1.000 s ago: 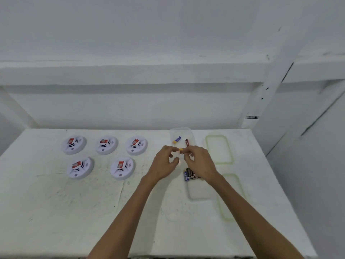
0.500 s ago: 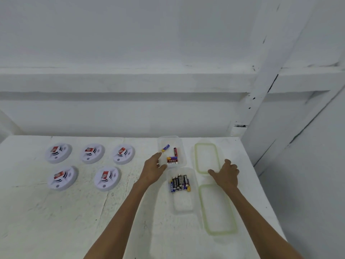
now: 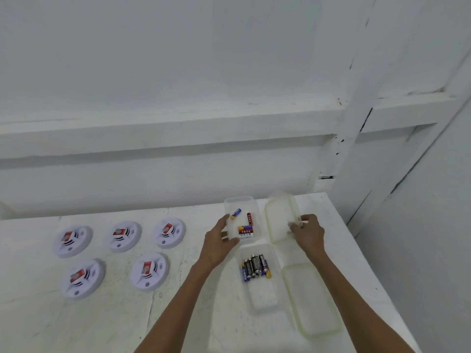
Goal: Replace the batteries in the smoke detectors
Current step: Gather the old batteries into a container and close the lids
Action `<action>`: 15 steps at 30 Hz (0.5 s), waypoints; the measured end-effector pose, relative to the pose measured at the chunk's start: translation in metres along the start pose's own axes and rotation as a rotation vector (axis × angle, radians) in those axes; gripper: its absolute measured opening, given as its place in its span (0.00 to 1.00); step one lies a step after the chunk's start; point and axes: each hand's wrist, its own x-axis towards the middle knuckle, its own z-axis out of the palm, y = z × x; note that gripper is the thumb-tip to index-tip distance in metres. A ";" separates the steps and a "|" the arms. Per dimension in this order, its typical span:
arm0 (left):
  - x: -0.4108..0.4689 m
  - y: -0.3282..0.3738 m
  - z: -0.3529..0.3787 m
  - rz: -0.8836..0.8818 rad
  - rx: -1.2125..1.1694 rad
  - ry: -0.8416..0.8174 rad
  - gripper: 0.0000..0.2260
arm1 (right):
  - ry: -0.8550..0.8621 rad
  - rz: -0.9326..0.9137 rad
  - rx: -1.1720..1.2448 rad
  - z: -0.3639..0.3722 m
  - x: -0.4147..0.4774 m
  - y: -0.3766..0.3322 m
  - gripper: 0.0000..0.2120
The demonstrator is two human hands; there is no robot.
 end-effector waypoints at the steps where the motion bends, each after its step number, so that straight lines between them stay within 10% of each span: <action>1: 0.001 0.000 -0.001 -0.002 -0.017 -0.006 0.36 | 0.032 -0.063 -0.035 0.005 -0.004 -0.010 0.14; 15: 0.025 0.017 -0.009 -0.250 -0.389 0.032 0.18 | -0.001 -0.789 -0.614 0.096 -0.060 -0.044 0.12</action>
